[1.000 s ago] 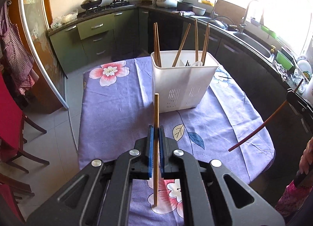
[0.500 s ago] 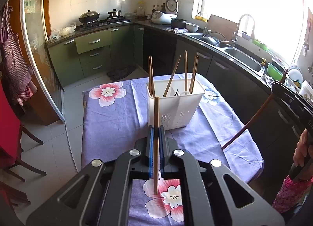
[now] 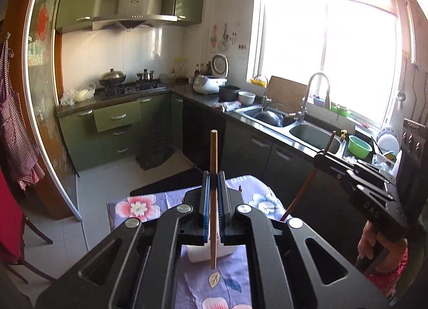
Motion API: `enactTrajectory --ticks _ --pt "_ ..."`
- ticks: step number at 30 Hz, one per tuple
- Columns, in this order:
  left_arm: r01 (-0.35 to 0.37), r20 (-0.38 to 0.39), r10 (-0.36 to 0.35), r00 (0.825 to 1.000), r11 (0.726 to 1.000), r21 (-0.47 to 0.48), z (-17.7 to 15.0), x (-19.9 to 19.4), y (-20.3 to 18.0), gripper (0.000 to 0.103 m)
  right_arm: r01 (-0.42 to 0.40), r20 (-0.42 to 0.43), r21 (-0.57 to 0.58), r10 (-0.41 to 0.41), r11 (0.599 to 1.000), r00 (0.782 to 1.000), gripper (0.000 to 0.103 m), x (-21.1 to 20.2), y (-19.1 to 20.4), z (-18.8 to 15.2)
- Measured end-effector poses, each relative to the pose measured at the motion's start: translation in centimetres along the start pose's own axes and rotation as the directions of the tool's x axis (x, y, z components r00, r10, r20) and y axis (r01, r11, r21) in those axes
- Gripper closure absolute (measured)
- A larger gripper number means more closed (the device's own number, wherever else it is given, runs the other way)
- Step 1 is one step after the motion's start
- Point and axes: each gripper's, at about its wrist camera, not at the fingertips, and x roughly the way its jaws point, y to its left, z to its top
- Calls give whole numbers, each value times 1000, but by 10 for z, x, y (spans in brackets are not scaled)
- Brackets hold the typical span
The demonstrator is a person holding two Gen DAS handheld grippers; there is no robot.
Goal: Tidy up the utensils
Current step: 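Carry both chopsticks upright over the white holder and drop them in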
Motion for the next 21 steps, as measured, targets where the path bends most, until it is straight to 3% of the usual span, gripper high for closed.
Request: enactTrajectory --ticks 4,8,13,21 --pt "-39 48 40 998 999 -15 14 29 0 98 -1 1 29 1 1000 1000 97 38 -10 13" --pt "-76 12 76 997 997 -32 3 76 5 98 15 -49 40 -13 999 999 97 85 -18 3" --pt "-98 -57 96 994 994 -40 -32 122 16 98 14 -112 81 -5 997 994 97 131 -28 -31" --pt "-122 -153 116 981 992 -30 -96 166 29 95 30 -207 95 -9 995 978 96 171 -24 -98"
